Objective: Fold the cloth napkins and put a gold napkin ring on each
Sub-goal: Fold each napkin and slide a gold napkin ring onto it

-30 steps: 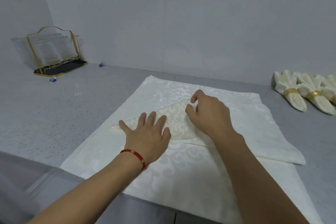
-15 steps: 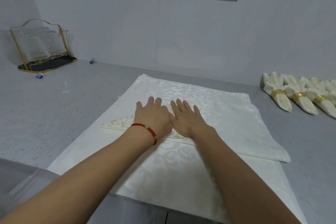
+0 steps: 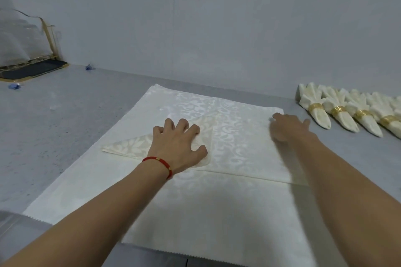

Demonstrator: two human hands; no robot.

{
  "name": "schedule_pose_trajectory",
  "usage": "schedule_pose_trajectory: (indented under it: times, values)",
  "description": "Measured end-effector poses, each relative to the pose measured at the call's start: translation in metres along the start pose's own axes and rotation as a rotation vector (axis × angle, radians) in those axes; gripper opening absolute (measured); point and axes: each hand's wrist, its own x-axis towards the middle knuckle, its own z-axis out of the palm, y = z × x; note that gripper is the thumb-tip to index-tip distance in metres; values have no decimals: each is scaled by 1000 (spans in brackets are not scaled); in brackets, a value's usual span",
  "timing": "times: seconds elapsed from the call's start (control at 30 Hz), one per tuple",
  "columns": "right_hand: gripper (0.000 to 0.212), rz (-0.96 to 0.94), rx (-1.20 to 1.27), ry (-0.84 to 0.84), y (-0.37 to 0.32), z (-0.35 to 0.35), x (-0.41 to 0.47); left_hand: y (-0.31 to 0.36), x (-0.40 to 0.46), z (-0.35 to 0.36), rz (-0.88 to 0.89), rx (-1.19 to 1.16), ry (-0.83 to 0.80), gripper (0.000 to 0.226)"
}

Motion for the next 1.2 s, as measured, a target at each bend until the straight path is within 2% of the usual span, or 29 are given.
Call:
schedule_pose_trajectory:
  times: [0.13,0.27,0.33,0.43,0.63,0.9,1.13,1.2]
  values:
    - [31,13,33,90,16,3,6,0,0,0,-2,4,-2,55]
    - [20,4,156,294,16,-7,-16,0,0,0,-3,8,-10,55]
    - [16,-50,253,391,6,-12,-42,1,0,-1,-3,11,-13,57]
    - [13,-200,305,448,-20,-9,-92,0,1,-1,-5,9,-25,61]
    - [16,-464,376,369,-70,10,-163,0,0,-3,1,1,-30,62]
    - [21,-669,489,292,-67,29,-171,0,1,-4,18,8,-27,65]
    - [26,-730,566,243,-57,27,-179,2,-2,-6,209,10,75,50]
    - [26,-736,575,246,-56,26,-180,4,-2,-7,270,-11,50,50]
